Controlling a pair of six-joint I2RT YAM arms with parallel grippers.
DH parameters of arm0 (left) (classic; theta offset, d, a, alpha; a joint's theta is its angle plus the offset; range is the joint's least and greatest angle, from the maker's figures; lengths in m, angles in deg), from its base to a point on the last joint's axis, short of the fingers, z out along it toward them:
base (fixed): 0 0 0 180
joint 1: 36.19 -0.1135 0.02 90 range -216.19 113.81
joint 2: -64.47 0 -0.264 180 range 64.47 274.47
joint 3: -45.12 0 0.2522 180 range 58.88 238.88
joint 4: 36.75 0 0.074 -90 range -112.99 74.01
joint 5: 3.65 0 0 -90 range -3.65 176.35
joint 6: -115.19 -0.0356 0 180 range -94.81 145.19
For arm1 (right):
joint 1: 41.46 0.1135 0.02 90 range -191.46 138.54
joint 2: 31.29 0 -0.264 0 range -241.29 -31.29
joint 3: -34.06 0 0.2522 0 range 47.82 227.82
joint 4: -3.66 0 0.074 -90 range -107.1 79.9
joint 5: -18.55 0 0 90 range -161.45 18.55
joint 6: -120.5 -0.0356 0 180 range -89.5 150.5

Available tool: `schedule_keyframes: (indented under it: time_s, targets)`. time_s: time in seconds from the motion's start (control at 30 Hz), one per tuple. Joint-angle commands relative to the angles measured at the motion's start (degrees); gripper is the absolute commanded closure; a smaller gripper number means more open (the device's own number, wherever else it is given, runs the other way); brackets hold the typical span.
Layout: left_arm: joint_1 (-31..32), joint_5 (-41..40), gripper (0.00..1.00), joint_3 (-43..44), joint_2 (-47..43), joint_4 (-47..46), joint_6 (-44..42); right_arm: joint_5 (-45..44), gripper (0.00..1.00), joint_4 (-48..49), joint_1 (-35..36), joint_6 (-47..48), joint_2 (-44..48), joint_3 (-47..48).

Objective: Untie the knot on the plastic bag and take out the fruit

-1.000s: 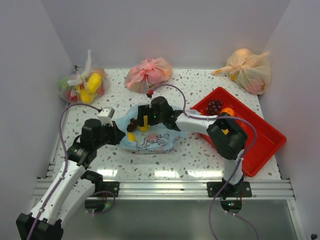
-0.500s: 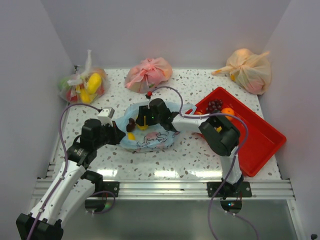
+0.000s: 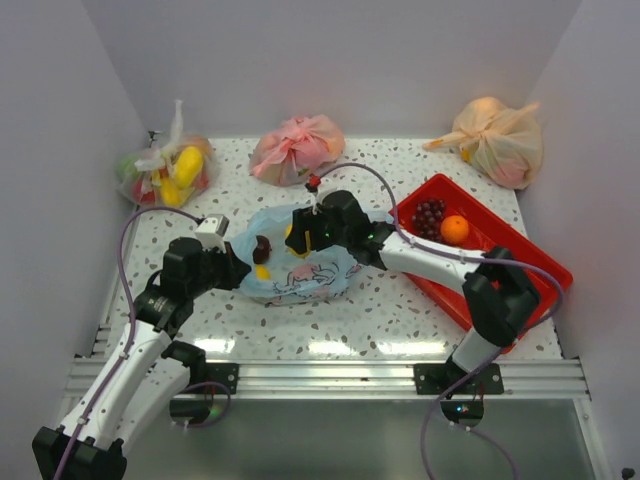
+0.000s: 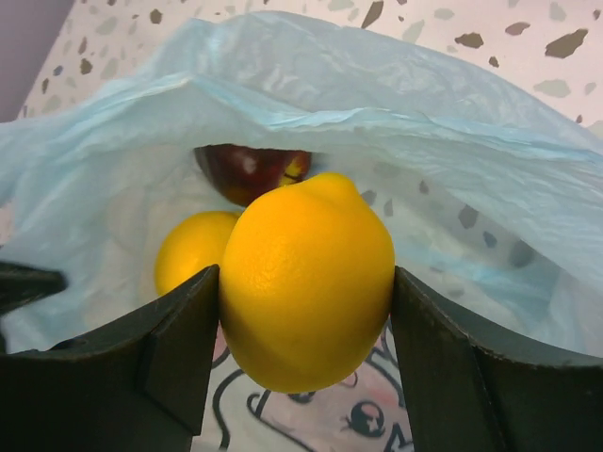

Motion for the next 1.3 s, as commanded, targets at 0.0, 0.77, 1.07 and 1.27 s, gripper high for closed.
schedule_keyframes:
  time_s: [0.0,0.77,1.07,1.27]
  targets:
    - [-0.4,0.47,1.0,-0.24,-0.56,-2.6,-0.79,1.15,0.78,-8.29,-0.27,5.19,9.03,2.19]
    - [-0.49,0.3,1.0,-0.15,-0.21,-2.42,-0.79,-22.78,0.82,-23.16,-47.09,-5.43,30.77,-13.35]
    - [-0.49,-0.84,1.0,-0.06,-0.65,-2.25,-0.26,-18.82,0.65,-17.45,-59.15,-13.26,18.91,-15.64]
    - [-0.49,-1.64,1.0,1.25,0.14,-1.63,-0.26,-16.26,0.1,-17.26,-60.65,-11.86,14.69,-14.6]
